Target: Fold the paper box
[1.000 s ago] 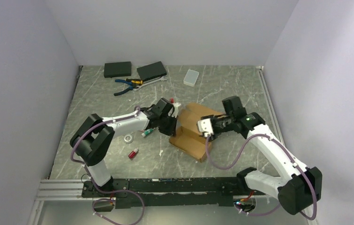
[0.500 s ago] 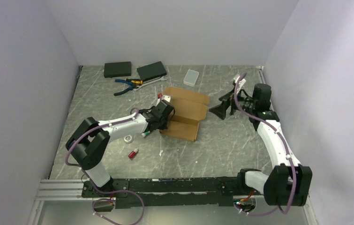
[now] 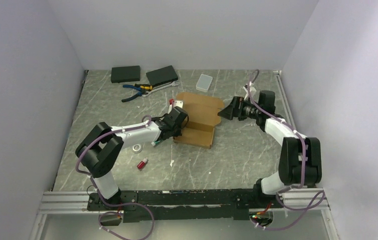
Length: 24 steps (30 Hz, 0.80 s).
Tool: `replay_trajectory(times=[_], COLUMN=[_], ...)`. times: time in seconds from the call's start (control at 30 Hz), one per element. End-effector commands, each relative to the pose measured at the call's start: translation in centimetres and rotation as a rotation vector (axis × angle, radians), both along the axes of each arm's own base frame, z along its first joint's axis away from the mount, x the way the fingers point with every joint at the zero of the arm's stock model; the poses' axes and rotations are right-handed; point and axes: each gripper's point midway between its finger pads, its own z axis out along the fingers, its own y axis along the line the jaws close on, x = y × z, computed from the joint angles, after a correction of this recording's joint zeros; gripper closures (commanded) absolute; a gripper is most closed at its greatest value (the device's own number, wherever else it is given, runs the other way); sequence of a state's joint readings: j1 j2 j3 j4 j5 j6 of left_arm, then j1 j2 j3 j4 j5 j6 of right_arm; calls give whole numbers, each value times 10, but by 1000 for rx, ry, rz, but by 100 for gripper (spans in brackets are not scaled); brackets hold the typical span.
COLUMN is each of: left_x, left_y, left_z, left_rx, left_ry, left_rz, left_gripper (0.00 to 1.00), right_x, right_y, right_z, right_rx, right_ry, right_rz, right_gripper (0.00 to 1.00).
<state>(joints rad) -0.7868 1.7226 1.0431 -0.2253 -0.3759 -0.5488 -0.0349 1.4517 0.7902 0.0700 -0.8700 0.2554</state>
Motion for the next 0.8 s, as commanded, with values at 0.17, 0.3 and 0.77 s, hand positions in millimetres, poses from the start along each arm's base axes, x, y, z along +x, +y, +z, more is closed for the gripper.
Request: replay_trajectory(times=[0.17,0.3,0.77], left_x=[-3,-5,-6], left_y=[-16,-20,-27], left_z=[-8,-9,-4], left_rx=[-91,-118,-174], left_ry=[20,24,41], left_rz=[-5,-10,-11], left_gripper=[100,100,77], right_x=[49,52,46], right_y=[17,23,19], right_z=[-18,-17,0], right_rx=[-17,-2,48], right_ry=[24,8,-81], right_rz=[-38,-34,-80], right_gripper=[22,41,100])
